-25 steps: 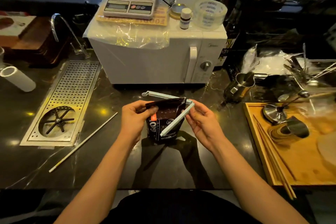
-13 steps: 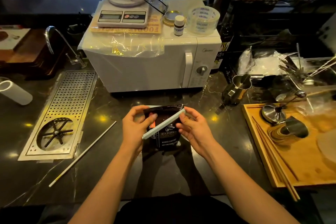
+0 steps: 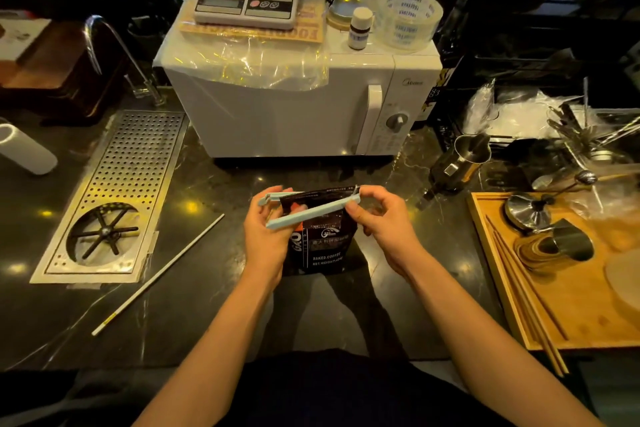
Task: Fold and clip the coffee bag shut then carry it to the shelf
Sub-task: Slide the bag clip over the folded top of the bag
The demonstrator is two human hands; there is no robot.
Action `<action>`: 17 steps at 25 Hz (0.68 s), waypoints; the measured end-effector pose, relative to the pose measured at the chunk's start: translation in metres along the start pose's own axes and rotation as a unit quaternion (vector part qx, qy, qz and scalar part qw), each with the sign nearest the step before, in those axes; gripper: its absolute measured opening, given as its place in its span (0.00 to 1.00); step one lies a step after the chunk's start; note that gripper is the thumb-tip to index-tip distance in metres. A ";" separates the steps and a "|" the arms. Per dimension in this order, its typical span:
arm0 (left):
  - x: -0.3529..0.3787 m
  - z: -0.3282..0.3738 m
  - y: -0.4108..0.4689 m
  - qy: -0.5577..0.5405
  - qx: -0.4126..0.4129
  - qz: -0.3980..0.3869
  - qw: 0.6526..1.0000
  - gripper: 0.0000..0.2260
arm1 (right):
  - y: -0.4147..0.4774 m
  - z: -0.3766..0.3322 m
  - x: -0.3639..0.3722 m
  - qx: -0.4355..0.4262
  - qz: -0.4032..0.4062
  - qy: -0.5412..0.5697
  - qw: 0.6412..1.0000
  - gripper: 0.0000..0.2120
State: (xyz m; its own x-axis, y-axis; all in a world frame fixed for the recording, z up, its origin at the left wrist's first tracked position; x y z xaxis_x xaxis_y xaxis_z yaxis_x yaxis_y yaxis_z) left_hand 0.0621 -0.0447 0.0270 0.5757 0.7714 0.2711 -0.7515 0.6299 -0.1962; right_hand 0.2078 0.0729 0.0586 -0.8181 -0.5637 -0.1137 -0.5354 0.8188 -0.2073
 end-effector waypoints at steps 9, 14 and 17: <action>0.003 0.002 -0.001 0.052 0.029 -0.004 0.998 0.15 | 0.000 0.000 0.004 -0.058 -0.050 -0.047 0.996 0.04; -0.003 -0.002 -0.001 0.096 0.032 -0.028 0.994 0.20 | 0.006 0.002 0.008 -0.067 -0.007 -0.077 0.995 0.04; -0.007 0.001 -0.002 0.142 0.061 -0.030 0.988 0.21 | 0.005 0.003 0.009 -0.078 0.009 -0.116 0.990 0.03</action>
State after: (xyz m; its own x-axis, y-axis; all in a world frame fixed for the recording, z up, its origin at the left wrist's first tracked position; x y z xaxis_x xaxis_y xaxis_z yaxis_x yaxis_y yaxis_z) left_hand 0.0595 -0.0511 0.0266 0.6740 0.7387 0.0003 -0.7370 0.6725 -0.0676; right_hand 0.1981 0.0718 0.0539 -0.7670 -0.5439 -0.3405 -0.5618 0.8256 -0.0534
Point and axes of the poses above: each hand's wrist, its own y-axis towards the middle knuckle, its own x-axis out of the palm, z = x × y, the point moved 3 cm from there along y, towards the middle knuckle, and after that the axes turned 4 degrees about -y, right-handed, at the moved point
